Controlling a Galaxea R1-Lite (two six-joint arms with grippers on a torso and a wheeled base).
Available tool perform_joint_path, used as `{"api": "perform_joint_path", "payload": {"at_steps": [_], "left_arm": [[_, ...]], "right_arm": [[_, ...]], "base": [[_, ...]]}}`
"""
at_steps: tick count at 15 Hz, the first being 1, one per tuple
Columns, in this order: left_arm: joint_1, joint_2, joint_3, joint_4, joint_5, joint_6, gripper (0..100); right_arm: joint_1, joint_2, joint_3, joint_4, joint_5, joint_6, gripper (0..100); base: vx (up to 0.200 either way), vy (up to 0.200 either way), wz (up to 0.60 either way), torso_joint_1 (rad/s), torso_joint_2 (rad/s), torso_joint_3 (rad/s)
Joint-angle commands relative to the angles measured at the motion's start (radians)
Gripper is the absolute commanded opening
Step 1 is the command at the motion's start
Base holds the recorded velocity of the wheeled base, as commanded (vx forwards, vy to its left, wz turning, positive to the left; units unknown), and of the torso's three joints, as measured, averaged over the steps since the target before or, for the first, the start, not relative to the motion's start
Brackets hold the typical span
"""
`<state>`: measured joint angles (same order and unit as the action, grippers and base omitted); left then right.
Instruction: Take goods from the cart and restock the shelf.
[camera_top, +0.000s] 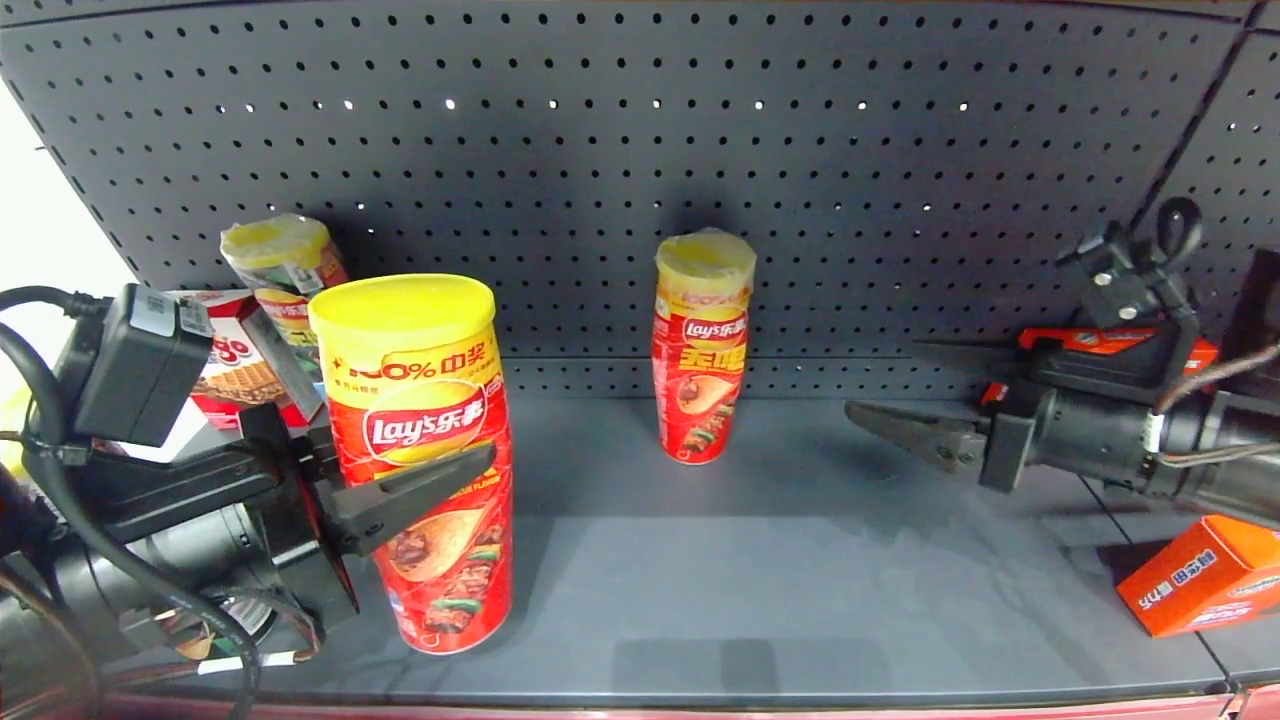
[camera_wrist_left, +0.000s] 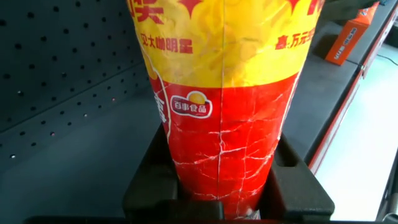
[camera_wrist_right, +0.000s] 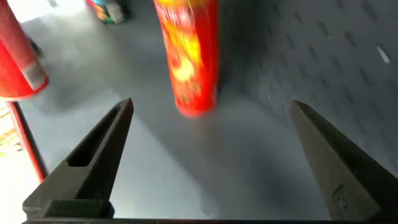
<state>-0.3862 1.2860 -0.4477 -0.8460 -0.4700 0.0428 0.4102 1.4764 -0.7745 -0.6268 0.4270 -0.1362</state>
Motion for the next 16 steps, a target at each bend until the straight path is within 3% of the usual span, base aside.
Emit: {"api": "perform_joint_path", "payload": {"at_steps": [1,3,5,6,10,16], "left_arm": [[0.000,0.007,-0.008,-0.001,-0.001,-0.001,0],[0.000,0.007,-0.013,-0.001,-0.002,-0.006,0],[-0.002,0.023,-0.019,-0.004,-0.002,-0.006,0],[-0.002,0.030,-0.019,-0.007,-0.002,-0.006,0],[-0.003,0.058,-0.059,-0.007,-0.002,-0.006,0],[-0.002,0.072,-0.068,-0.007,-0.001,-0.006,0]], "right_arm": [[-0.001,0.167,-0.138,-0.010,0.084,-0.028,100],[-0.002,0.209,-0.186,-0.005,0.111,-0.039,100],[-0.042,0.289,-0.221,-0.091,0.320,-0.069,100],[-0.045,0.323,-0.238,-0.120,0.349,-0.069,100],[-0.045,0.413,-0.322,-0.149,0.403,-0.069,100],[-0.018,0.521,-0.424,-0.154,0.403,-0.069,100]], "base": [[0.000,0.000,0.00,0.000,0.00,0.000],[0.000,0.000,0.00,0.000,0.00,0.000],[0.000,0.000,0.00,0.000,0.00,0.000],[0.000,0.000,0.00,0.000,0.00,0.000],[0.000,0.000,0.00,0.000,0.00,0.000],[0.000,0.000,0.00,0.000,0.00,0.000]]}}
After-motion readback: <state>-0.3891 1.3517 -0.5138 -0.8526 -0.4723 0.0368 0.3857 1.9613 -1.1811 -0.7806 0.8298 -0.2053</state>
